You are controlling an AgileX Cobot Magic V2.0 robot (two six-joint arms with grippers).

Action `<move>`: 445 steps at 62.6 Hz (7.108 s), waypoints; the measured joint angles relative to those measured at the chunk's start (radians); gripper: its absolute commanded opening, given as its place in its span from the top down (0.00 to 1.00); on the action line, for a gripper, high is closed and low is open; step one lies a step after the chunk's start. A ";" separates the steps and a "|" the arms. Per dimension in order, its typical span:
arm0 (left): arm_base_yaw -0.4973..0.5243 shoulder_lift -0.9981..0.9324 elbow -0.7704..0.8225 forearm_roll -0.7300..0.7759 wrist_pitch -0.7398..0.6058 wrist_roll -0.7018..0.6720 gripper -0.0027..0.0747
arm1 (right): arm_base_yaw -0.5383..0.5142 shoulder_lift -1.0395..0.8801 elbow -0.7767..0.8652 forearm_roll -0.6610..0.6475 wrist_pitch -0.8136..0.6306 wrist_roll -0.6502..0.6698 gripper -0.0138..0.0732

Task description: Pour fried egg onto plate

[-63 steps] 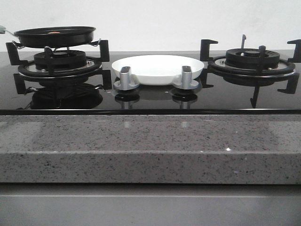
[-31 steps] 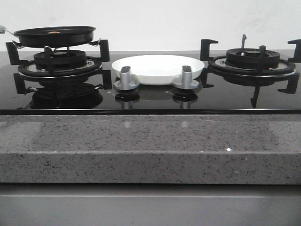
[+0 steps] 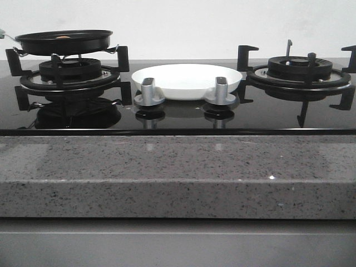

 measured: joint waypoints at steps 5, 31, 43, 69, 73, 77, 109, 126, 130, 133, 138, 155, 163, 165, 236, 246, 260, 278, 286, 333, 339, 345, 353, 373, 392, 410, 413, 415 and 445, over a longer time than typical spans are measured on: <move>0.000 0.065 -0.146 0.021 0.087 0.000 0.99 | 0.000 0.034 -0.116 0.000 0.083 0.000 0.97; 0.002 0.524 -0.461 0.030 0.281 0.000 0.99 | 0.000 0.518 -0.555 0.000 0.276 0.000 0.95; 0.002 0.529 -0.462 0.029 0.288 0.000 0.68 | 0.000 0.548 -0.563 0.000 0.287 0.000 0.57; 0.002 0.529 -0.462 0.027 0.288 0.000 0.10 | 0.000 0.562 -0.563 0.034 0.272 0.000 0.21; 0.002 0.529 -0.462 0.027 0.288 0.000 0.10 | 0.000 0.578 -0.565 0.056 0.267 0.000 0.22; 0.002 0.529 -0.462 0.027 0.288 0.000 0.10 | 0.000 0.608 -0.575 0.084 0.267 0.000 0.22; 0.002 0.529 -0.462 0.027 0.288 0.000 0.10 | 0.175 1.307 -1.123 0.124 0.517 -0.113 0.25; 0.002 0.529 -0.462 0.027 0.288 0.000 0.10 | 0.202 1.630 -1.475 0.151 0.684 -0.214 0.47; 0.002 0.529 -0.462 0.027 0.288 0.000 0.10 | 0.202 1.700 -1.551 0.182 0.731 -0.236 0.47; 0.002 0.529 -0.462 0.027 0.288 0.000 0.10 | 0.202 1.755 -1.611 0.212 0.776 -0.258 0.47; 0.002 0.529 -0.462 0.027 0.288 0.000 0.10 | 0.202 1.834 -1.694 0.256 0.853 -0.289 0.47; 0.002 0.529 -0.462 0.027 0.288 0.000 0.10 | 0.202 2.082 -1.955 0.303 1.030 -0.312 0.47; 0.002 0.529 -0.462 0.027 0.288 0.000 0.10 | 0.202 2.151 -2.032 0.305 1.061 -0.314 0.47; 0.002 0.529 -0.462 0.027 0.288 0.000 0.10 | 0.202 2.166 -2.044 0.307 1.064 -0.314 0.47; 0.002 0.529 -0.462 0.027 0.288 0.000 0.10 | 0.179 2.222 -2.233 0.325 1.108 -0.150 0.96; 0.002 0.529 -0.462 0.027 0.288 0.000 0.10 | 0.175 2.152 -2.225 0.363 1.112 -0.139 0.96; 0.002 0.529 -0.462 0.027 0.288 0.000 0.10 | 0.175 2.006 -2.023 0.454 1.112 -0.206 0.96; 0.002 0.529 -0.462 0.027 0.292 0.000 0.10 | 0.216 1.720 -1.468 0.523 0.935 -0.348 0.96; 0.002 0.529 -0.462 0.027 0.294 0.000 0.10 | 0.228 1.676 -1.379 0.536 0.873 -0.356 0.96; 0.120 1.118 -0.929 -0.386 0.507 -0.159 0.10 | 0.228 1.676 -1.365 0.551 0.841 -0.361 0.96; 0.154 1.197 -0.967 -0.515 0.544 -0.076 0.10 | 0.228 1.676 -1.365 0.551 0.841 -0.361 0.96; 0.206 1.280 -0.979 -0.726 0.581 0.039 0.10 | 0.228 1.676 -1.365 0.551 0.841 -0.361 0.96; 0.278 1.376 -0.981 -0.996 0.641 0.208 0.10 | 0.228 1.676 -1.365 0.551 0.841 -0.361 0.96; 0.315 1.579 -1.001 -1.301 0.696 0.401 0.10 | 0.228 1.676 -1.365 0.551 0.841 -0.363 0.96; 0.315 1.719 -1.144 -1.330 0.728 0.410 0.17 | 0.228 1.676 -1.365 0.551 0.841 -0.363 0.96; 0.315 1.750 -1.172 -1.330 0.778 0.412 0.59 | 0.228 1.676 -1.365 0.553 0.841 -0.363 0.96; 0.315 1.750 -1.172 -1.330 0.779 0.412 0.68 | 0.228 1.676 -1.365 0.553 0.841 -0.363 0.96; 0.315 1.751 -1.172 -1.330 0.779 0.412 0.73 | 0.228 1.676 -1.365 0.553 0.841 -0.363 0.96; 0.315 1.751 -1.176 -1.410 0.811 0.433 0.99 | 0.228 1.676 -1.365 0.555 0.841 -0.363 0.96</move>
